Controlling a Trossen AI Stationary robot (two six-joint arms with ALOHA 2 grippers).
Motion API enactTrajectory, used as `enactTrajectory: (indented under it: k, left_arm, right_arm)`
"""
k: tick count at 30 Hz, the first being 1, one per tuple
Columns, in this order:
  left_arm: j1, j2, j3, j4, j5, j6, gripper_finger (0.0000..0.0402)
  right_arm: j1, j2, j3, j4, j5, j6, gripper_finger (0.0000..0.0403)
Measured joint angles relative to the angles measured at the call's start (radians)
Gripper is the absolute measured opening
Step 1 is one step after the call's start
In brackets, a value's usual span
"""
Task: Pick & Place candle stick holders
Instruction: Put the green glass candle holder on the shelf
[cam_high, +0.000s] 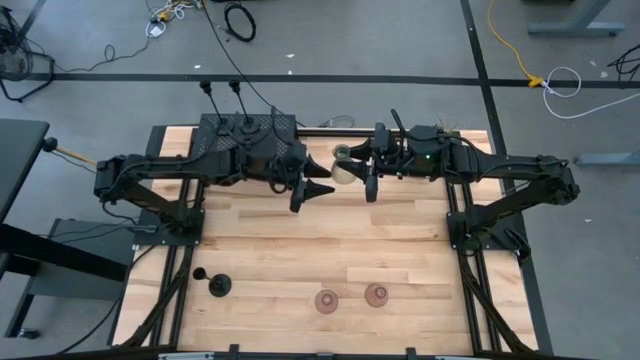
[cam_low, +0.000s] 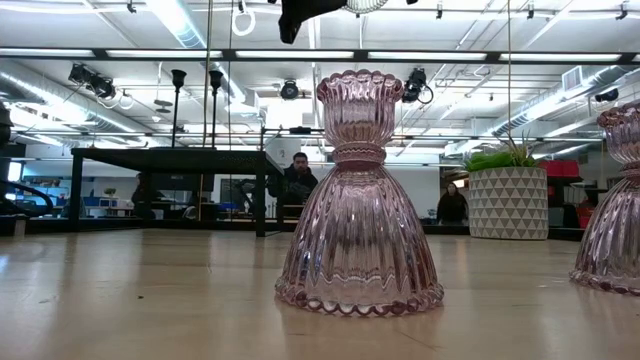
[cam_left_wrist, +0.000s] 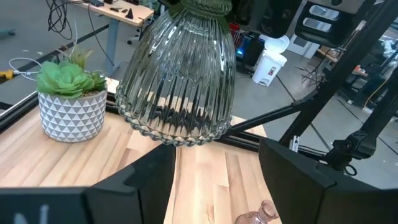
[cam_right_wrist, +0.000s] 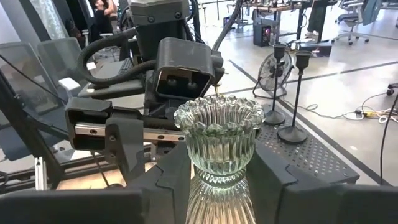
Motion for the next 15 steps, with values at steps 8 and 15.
enactTrajectory:
  k: [8,15]
  left_arm:
    - [0.049,-0.031,0.005,-0.068,-0.019,0.035,0.0237]
    - [0.064,-0.055,0.007,-0.053,-0.002,0.04,0.0237]
  right_arm:
    - [0.003,0.005,-0.006,-0.032,-0.019,0.009,0.0119]
    - [0.002,0.004,-0.006,-0.036,-0.008,0.008,0.0116]
